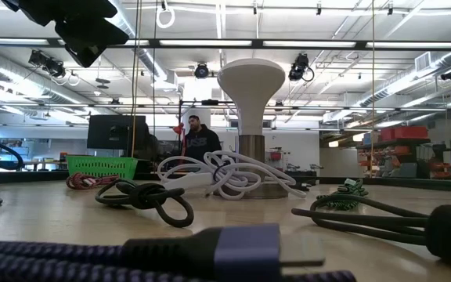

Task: Pick & Place USB Port
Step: Put the green black charger cable into the yellow basket, then put the plain black charger cable into the green basket

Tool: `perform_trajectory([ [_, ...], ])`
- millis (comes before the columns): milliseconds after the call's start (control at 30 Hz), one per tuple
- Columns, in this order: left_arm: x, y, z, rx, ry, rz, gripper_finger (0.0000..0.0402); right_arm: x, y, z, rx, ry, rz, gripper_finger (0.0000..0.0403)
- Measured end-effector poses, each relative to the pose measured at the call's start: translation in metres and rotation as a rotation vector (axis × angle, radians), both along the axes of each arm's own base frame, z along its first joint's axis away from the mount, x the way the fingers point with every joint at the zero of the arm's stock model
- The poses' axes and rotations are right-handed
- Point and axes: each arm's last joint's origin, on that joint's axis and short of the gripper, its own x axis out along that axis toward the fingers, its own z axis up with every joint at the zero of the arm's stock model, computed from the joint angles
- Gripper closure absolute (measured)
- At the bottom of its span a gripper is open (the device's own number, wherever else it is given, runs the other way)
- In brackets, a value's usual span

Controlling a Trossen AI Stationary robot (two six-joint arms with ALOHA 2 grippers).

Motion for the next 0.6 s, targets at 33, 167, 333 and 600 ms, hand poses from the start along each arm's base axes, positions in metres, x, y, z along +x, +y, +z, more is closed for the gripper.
perform_trajectory([
  [33,0.000,0.000,0.000,0.000,0.000,0.000,0.0232,-0.001,-0.002,0.003,-0.003,-0.005,0.002,0.0337],
  [167,0.000,0.000,0.000,0.000,0.000,0.000,0.0232,-0.003,-0.008,0.019,-0.022,-0.073,0.023,0.0337],
  [333,0.000,0.000,0.000,0.002,-0.001,0.005,0.0232,0.009,-0.023,0.027,-0.075,-0.101,0.011,0.0337],
  [600,0.000,0.000,0.000,-0.001,-0.001,0.009,0.0232,0.048,-0.054,0.029,-0.189,-0.088,0.025,0.0337],
])
